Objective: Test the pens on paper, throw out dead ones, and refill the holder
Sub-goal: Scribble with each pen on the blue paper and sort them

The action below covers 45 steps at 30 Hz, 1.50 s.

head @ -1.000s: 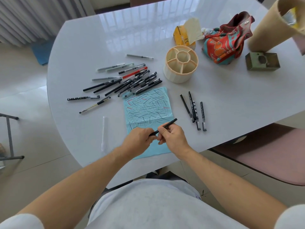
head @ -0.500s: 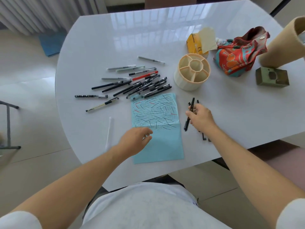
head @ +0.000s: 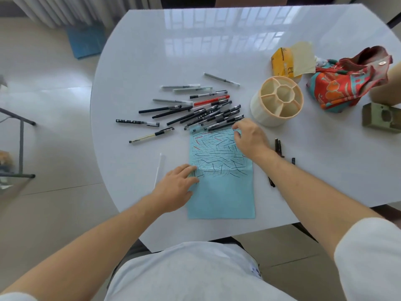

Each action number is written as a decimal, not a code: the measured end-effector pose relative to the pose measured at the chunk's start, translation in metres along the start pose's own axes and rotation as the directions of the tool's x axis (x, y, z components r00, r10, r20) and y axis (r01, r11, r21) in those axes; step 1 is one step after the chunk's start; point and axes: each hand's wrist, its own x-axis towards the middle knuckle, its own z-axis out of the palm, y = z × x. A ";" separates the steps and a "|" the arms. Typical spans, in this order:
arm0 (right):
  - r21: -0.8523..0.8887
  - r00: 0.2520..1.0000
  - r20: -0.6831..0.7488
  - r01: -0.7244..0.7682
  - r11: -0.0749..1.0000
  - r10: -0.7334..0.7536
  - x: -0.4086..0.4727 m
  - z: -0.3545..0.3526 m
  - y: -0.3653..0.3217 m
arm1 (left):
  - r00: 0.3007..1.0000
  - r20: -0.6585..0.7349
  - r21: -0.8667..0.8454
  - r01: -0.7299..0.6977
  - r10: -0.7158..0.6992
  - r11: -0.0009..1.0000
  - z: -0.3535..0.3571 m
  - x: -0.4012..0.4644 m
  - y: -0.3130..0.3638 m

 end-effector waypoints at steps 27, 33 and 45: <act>0.877 0.855 0.379 -0.454 0.158 0.354 -0.177 0.011 -0.022 | 0.987 0.162 -0.443 0.068 0.005 0.894 -0.026 0.027 0.081; 0.920 0.649 0.219 -0.386 0.067 0.729 -0.170 -0.005 0.017 | 0.999 -0.012 -0.026 0.051 -0.051 0.998 -0.015 0.014 0.058; 0.749 0.839 -0.050 -0.328 0.576 0.543 -0.172 0.003 0.023 | 0.995 -0.011 -0.017 -0.104 0.103 0.994 0.008 0.031 0.067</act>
